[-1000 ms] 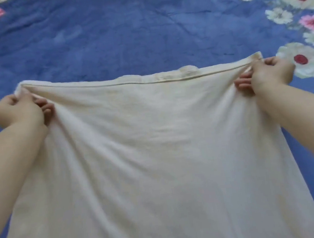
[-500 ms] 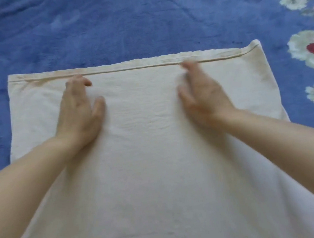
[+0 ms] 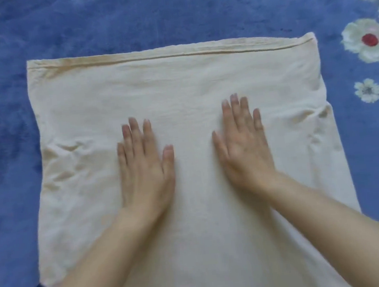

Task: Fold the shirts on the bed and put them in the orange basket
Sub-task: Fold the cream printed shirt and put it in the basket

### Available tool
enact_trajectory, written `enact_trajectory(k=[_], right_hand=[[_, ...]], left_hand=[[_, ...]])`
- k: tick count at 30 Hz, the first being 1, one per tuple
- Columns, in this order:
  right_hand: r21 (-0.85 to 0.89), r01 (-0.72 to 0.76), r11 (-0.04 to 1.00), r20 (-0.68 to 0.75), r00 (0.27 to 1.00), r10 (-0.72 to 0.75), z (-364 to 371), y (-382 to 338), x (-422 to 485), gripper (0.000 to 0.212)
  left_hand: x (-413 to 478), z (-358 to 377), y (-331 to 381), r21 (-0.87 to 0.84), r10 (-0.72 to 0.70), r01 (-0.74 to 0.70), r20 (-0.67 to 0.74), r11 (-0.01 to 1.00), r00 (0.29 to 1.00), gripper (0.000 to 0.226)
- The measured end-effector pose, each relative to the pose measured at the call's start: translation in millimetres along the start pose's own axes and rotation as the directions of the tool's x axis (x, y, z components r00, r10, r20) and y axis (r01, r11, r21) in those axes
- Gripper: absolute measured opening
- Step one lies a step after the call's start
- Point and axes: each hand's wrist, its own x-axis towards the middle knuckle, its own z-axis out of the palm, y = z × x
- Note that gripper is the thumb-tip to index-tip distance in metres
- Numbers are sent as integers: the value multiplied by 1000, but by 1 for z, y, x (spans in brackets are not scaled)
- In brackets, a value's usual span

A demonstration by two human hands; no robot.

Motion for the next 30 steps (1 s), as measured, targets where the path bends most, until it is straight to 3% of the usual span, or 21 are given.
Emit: enact_trajectory(k=[3,6,9,13,15,17,19,22,23,24,26,27,28,30], right_hand=[[-13,4,1000,15,1000,-4,19,-21,-66,64],[-93,-97,991,63,993,103,14,-4,-132,67],[-178,-210,961,113,966,232,2,28,-186,71],[-197,-367,909,43,923,382,-15,36,-230,70],[-128,-330,935,80,937,341,-21,17,-259,69],[-102,-167,981,227,956,187,-20,0,-302,66],[-147,-106,983,330,932,150,-16,2,-345,64],[-177,-272,946,244,919,310,-26,20,-389,64],[-154,-393,907,184,890,417,-34,23,-395,64],[-72,-565,822,153,808,569,-43,23,-401,69],[176,-852,492,229,522,822,-55,24,-402,76],[266,-893,364,289,434,853,-57,25,-401,68],[331,-892,307,348,417,840,-56,26,-398,55],[479,-844,242,462,476,748,-59,25,-398,25]], left_hand=[[-61,10,-4,60,-89,88,17,994,996,70],[-114,-1,-35,103,-203,197,52,975,978,74],[-152,-11,-64,166,-221,209,61,964,973,73],[-194,-23,-66,154,-303,288,89,945,949,64],[-228,-29,-52,127,-238,223,124,967,963,65],[-275,-26,-46,127,-202,181,183,975,962,63],[-319,-22,-48,135,-316,293,202,947,927,60],[-359,-33,-52,68,-559,556,161,828,813,64],[-366,-38,-52,12,-624,628,134,778,770,69],[-371,-46,-51,-82,-698,706,110,703,707,73],[-370,-59,-56,-357,-829,806,129,473,544,68],[-369,-64,-60,-469,-862,808,167,357,478,57],[-366,-66,-65,-529,-860,794,213,298,464,42],[-371,-74,-68,-598,-843,758,241,262,481,28]])
